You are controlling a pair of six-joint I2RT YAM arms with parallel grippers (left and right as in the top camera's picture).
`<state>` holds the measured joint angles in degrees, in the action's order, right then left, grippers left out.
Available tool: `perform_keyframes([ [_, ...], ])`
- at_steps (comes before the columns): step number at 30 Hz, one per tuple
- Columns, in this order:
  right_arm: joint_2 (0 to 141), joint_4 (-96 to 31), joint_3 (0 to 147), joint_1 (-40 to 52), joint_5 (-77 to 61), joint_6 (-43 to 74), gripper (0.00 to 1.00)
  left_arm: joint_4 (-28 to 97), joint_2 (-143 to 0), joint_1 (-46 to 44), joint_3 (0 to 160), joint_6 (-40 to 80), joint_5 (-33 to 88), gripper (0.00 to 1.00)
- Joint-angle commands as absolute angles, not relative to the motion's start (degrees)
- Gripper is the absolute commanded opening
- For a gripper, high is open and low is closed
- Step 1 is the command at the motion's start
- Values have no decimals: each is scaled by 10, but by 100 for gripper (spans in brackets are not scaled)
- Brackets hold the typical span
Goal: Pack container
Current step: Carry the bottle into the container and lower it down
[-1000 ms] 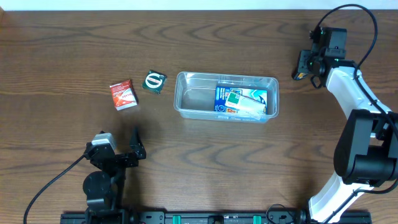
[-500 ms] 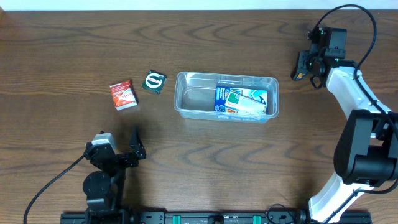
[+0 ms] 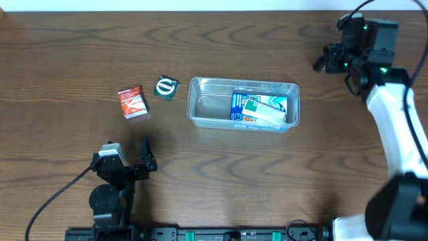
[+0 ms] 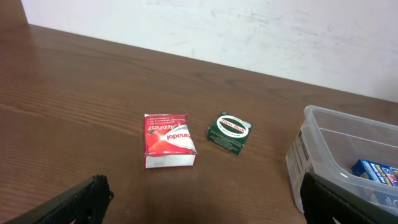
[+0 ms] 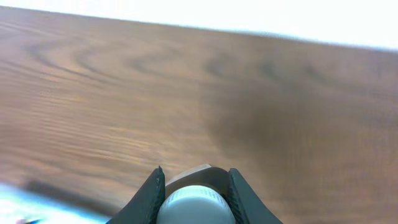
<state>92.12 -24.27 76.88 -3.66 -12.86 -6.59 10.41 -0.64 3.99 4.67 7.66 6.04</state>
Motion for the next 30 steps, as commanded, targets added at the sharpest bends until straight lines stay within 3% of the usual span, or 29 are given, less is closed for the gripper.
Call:
perform_keyframes([
  [1, 873, -246, 774, -5, -241, -98, 15, 124, -6, 42, 38, 75, 67, 98],
  [8, 851, -255, 773, 84, -307, -103, 14, 124, -6, 42, 38, 75, 67, 98],
  [17, 878, -286, 771, 221, -243, -183, 13, 124, -6, 42, 38, 75, 67, 98],
  [30, 985, -294, 771, 278, -233, -241, 8, 124, -6, 42, 38, 75, 67, 98],
])
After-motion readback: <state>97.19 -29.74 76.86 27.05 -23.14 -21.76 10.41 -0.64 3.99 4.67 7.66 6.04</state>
